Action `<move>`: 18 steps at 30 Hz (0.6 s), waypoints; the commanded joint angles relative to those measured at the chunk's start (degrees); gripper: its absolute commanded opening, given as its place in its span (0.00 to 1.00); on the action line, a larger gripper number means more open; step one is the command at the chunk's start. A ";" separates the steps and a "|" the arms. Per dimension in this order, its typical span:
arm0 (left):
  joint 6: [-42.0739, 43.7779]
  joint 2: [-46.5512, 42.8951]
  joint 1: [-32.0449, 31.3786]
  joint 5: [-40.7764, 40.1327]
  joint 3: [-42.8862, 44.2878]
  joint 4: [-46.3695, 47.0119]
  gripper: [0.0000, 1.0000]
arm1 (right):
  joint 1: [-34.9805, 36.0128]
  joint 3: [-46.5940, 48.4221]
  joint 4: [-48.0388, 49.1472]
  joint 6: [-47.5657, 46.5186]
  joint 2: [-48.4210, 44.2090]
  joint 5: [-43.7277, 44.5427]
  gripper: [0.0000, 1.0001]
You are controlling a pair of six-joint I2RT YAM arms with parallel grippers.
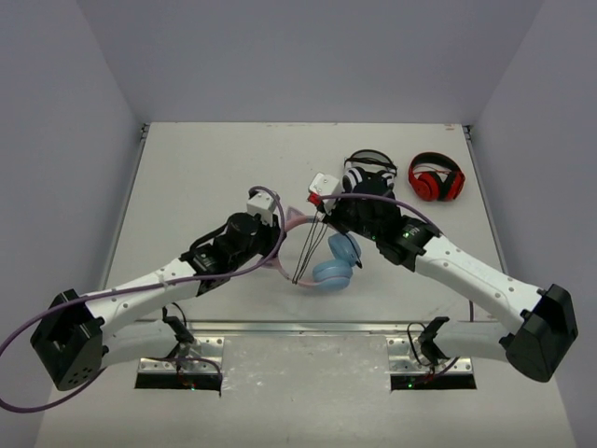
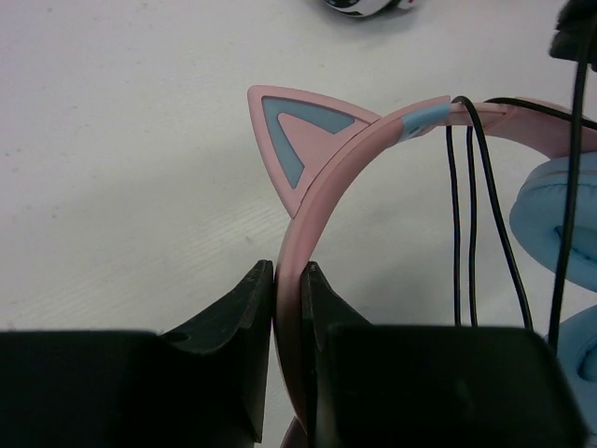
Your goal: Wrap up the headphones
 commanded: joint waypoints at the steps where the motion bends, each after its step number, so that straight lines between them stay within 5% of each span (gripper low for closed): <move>1: -0.93 -2.14 -1.84 10.12 2.13 -1.57 0.00 | -1.93 -0.30 7.87 -5.95 -1.40 3.29 0.01; 11: -1.72 -5.92 -5.01 5.29 3.89 -8.44 0.00 | -5.10 -3.55 8.68 -3.24 -2.98 0.39 0.01; 18: 2.05 -5.74 -5.01 7.04 7.32 -7.92 0.00 | -5.54 -6.81 10.79 0.10 -5.71 0.30 0.11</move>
